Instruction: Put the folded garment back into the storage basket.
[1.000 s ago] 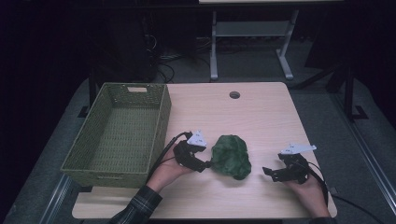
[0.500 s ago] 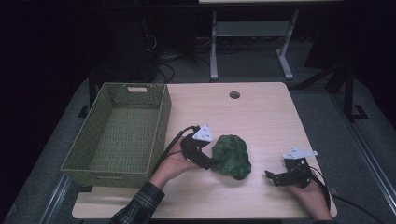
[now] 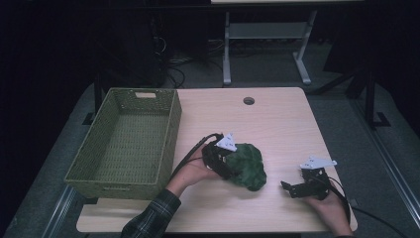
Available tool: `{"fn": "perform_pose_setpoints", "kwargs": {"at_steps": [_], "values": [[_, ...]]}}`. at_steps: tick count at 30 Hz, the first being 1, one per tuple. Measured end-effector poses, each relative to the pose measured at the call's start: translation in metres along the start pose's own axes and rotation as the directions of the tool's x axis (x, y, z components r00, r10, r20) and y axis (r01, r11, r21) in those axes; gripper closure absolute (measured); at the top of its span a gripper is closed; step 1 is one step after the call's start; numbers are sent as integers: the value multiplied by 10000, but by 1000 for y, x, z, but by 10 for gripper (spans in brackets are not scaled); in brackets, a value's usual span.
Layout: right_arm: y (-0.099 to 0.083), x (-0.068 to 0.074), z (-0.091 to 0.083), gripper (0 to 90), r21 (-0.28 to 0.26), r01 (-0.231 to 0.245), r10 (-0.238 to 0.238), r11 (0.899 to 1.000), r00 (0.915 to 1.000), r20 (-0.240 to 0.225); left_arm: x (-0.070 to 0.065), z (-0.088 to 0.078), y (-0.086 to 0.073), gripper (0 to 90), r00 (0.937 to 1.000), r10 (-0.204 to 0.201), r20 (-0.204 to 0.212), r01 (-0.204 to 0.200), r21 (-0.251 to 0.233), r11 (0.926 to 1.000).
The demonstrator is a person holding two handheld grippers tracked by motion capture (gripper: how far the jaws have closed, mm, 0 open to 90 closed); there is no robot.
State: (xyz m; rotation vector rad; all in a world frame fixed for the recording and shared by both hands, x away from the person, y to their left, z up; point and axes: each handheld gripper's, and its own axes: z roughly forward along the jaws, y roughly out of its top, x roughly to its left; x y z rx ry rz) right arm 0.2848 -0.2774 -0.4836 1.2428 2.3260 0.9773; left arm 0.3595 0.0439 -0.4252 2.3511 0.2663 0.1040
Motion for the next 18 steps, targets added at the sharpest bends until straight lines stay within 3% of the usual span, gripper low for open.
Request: {"fn": "perform_pose_setpoints", "kwargs": {"at_steps": [9, 18], "values": [[0, 0, 0, 9, 0, 2, -2, 10000, 10000, -1, 3, 16, -9, 140, 9996, 3, 291, -16, 456, 9990], [0, 0, 0, 9, -1, 10, -10, 10000, 10000, -2, 2, 29, -15, 135, 9995, 95, 305, -120, 833, 9965]]}}
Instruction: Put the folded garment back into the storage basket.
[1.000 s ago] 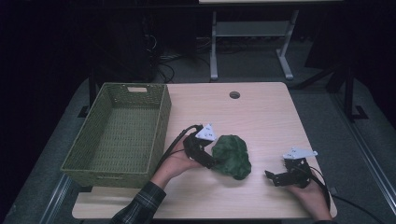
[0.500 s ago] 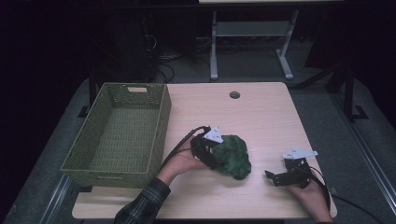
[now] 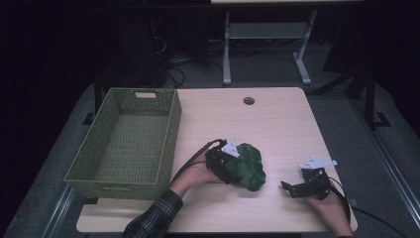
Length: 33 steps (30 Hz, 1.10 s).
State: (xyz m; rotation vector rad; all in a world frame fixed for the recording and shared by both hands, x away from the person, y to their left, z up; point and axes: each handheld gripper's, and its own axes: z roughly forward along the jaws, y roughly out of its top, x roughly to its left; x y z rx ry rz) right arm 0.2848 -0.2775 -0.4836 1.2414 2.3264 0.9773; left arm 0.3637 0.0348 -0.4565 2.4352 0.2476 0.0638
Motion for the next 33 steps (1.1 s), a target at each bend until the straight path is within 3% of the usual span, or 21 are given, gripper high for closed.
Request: {"fn": "perform_pose_setpoints", "kwargs": {"at_steps": [6, 9, 14, 26, 33], "values": [[0, 0, 0, 9, 7, 18, -18, 10000, 10000, -3, -1, 5, -2, 128, 10000, -21, -59, 22, 225, 9997], [0, 0, 0, 9, 6, 21, -21, 10000, 10000, -6, -1, 6, -2, 129, 9998, 162, -100, -158, 371, 9992], [0, 0, 0, 9, 7, 21, -21, 10000, 10000, -5, 0, 6, -4, 158, 10000, 25, -96, -22, 349, 9994], [0, 0, 0, 10, 7, 21, -21, 10000, 10000, -6, 1, -3, -5, 563, 9995, -261, 152, 253, 523, 9983], [0, 0, 0, 10, 7, 20, -20, 10000, 10000, -5, 0, -5, -2, 704, 9980, -596, 206, 578, 764, 9954]]}}
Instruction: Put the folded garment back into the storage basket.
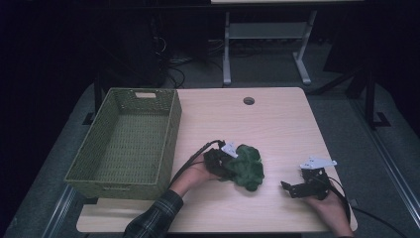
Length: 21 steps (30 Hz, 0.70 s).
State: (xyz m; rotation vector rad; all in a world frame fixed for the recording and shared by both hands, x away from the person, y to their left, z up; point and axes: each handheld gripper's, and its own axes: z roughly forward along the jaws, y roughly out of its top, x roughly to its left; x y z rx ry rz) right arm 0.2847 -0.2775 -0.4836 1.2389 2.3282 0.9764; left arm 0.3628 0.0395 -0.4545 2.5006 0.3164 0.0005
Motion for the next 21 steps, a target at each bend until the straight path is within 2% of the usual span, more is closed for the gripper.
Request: {"fn": "perform_pose_setpoints", "kwargs": {"at_steps": [12, 18, 21], "values": [[0, 0, 0, 10, 0, 7, -7, 10000, 10000, -12, 0, -8, 3, 734, 9980, -635, -6, 635, -143, 9979], [0, 0, 0, 9, 2, 3, -3, 10000, 10000, -7, -4, -20, 9, 742, 9957, -925, -78, 924, -136, 9956], [0, 0, 0, 9, 3, 21, -21, 10000, 10000, -8, -6, -31, 12, 742, 9950, -986, -138, 982, -243, 9949]]}}
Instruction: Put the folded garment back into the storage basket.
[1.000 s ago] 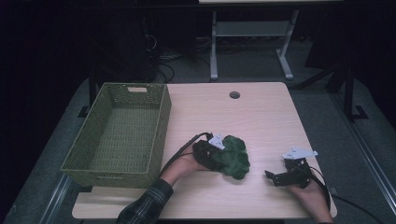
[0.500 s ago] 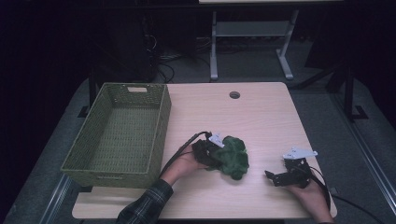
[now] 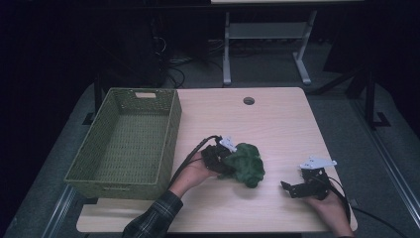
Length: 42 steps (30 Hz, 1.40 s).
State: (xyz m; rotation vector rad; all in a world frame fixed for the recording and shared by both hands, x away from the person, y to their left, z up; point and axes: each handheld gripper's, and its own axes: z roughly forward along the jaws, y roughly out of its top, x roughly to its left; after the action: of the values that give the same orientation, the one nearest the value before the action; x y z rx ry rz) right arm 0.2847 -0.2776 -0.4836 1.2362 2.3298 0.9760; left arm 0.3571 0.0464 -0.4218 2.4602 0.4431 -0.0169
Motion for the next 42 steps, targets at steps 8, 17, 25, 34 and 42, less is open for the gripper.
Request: {"fn": "perform_pose_setpoints", "kwargs": {"at_steps": [8, 17, 25, 34, 42], "values": [[0, 0, 0, 9, 5, -8, 8, 10000, 10000, 20, -2, -44, 8, 742, 9987, -337, -377, 317, -528, 9981], [0, 1, 0, 9, 2, -60, 60, 10000, 10000, 56, 0, -81, 10, 741, 9949, -393, -928, 340, -583, 9977], [0, 1, 0, 9, -7, -43, 43, 10000, 10000, 67, 7, -121, 4, 741, 9879, -626, -1420, 518, -783, 9956], [0, 1, 0, 9, -9, -43, 43, 10000, 10000, 68, 13, -160, -6, 741, 9769, -969, -1906, 791, -989, 9919], [0, 1, 0, 9, -5, -57, 57, 10000, 10000, 55, 20, -192, -23, 741, 9604, -1379, -2421, 1118, -1186, 9866]]}}
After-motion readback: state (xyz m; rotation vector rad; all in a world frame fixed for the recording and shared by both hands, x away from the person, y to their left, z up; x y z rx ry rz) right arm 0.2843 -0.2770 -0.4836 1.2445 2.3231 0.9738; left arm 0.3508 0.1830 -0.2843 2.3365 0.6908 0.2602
